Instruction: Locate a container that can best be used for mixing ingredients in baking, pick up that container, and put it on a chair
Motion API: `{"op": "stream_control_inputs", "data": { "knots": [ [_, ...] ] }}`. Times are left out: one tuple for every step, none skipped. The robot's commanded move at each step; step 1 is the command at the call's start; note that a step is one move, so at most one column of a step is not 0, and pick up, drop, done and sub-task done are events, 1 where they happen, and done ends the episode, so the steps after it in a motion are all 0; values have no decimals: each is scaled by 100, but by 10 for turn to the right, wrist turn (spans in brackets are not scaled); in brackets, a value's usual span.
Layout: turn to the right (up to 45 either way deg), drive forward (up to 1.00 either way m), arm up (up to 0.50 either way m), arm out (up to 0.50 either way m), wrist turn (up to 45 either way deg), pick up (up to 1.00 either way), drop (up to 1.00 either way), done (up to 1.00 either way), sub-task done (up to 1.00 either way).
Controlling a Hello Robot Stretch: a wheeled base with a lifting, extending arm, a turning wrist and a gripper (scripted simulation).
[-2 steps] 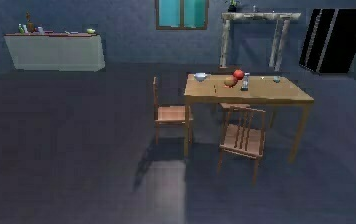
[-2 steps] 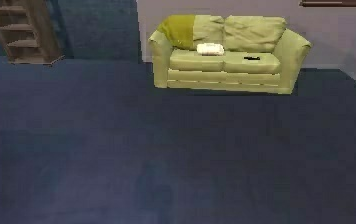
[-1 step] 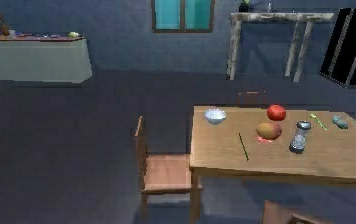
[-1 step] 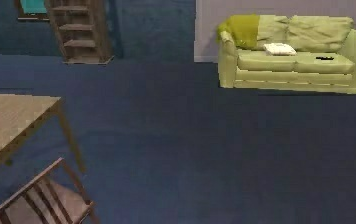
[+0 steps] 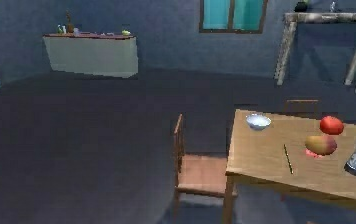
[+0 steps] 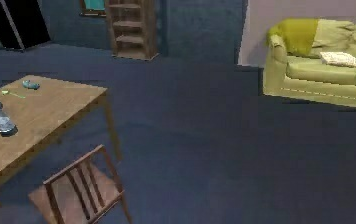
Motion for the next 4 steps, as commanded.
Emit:
{"op": "stream_control_inputs", "data": {
  "knots": [
    [0, 25, 0, 0, 0, 0, 0, 0, 0],
    [-450, 0, 0, 0, 0, 0, 0, 0, 0],
    [-150, 0, 0, 0, 0, 0, 0, 0, 0],
    [390, 0, 0, 0, 0, 0, 0, 0, 0]
  ]
}}
